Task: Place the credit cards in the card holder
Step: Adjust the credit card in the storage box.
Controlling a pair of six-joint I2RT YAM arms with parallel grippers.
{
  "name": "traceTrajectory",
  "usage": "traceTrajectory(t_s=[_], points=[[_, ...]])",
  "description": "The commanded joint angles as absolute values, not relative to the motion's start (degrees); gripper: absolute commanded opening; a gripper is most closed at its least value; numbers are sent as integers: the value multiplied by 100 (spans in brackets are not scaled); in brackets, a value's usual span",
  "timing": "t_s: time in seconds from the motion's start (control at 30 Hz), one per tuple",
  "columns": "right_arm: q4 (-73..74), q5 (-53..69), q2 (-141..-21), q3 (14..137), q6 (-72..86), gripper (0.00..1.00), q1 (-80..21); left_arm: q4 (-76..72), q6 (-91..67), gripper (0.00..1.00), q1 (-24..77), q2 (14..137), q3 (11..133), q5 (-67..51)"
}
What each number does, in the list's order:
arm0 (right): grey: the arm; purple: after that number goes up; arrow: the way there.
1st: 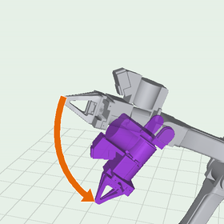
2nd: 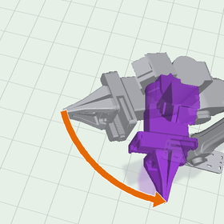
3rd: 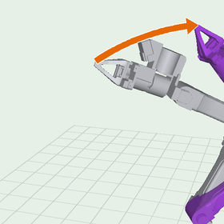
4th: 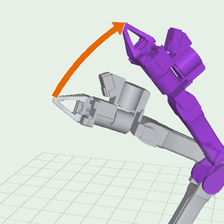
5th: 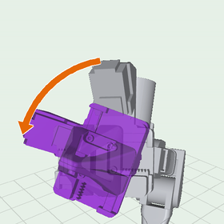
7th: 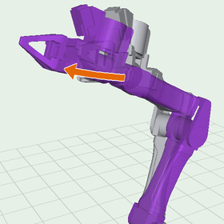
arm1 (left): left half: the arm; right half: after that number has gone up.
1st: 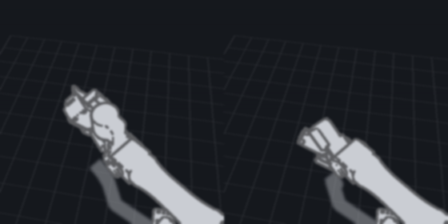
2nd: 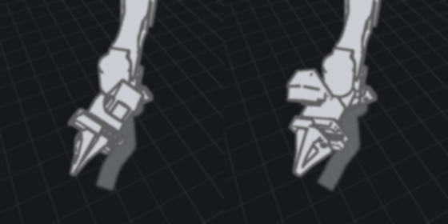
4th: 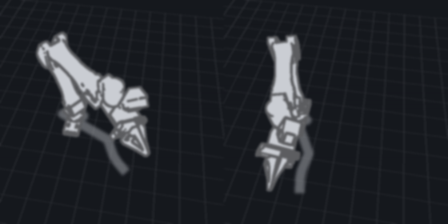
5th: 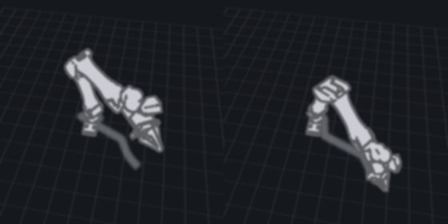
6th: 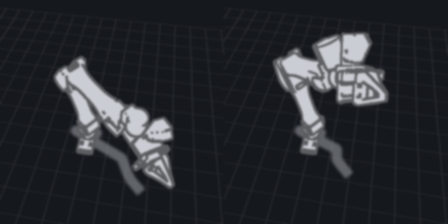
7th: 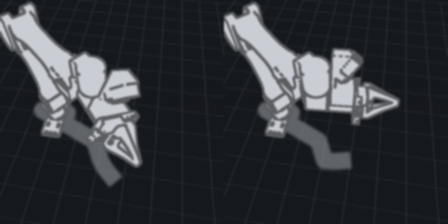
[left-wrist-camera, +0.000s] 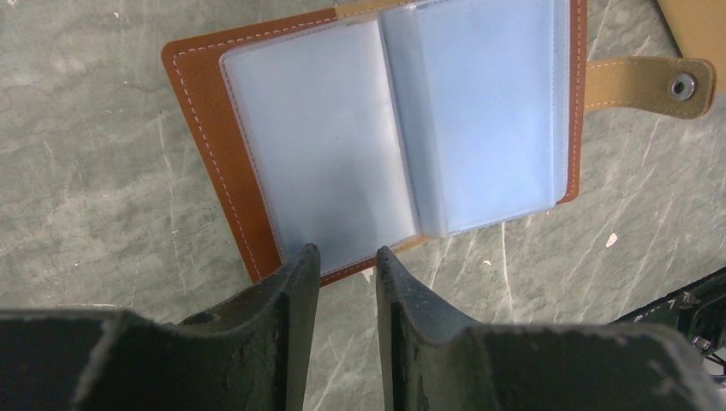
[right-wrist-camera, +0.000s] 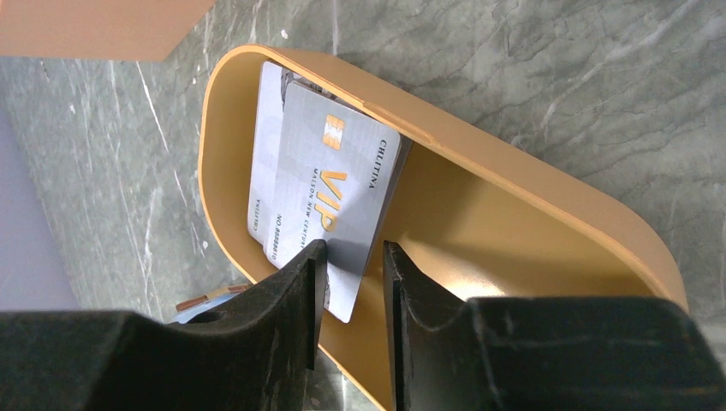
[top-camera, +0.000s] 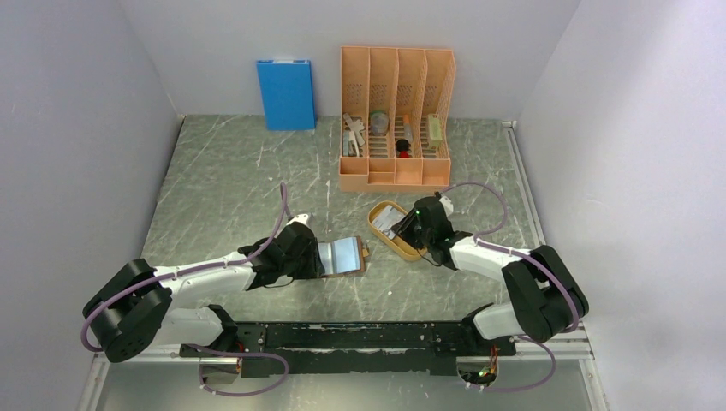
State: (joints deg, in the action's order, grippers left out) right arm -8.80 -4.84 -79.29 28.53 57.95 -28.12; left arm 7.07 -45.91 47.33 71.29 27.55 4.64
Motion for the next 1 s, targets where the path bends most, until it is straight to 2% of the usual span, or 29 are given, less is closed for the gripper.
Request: traceTrajectory(t_s=[0.0,0.47,0.63,0.97], points=[[-716,-514,-7874,2785,5722,33,-2751,567,-4625,36,4715,7159,2696,419],[-735,-538,-7596,2652,5682,19,-2743,575,-4603,36,4711,7184,2729,421],[-707,-544,-7543,2760,5662,6,-2747,588,-4591,36,4711,7193,2728,418],[-675,-495,-7414,2902,5808,0,-2738,610,-4575,35,4716,7216,2778,433]])
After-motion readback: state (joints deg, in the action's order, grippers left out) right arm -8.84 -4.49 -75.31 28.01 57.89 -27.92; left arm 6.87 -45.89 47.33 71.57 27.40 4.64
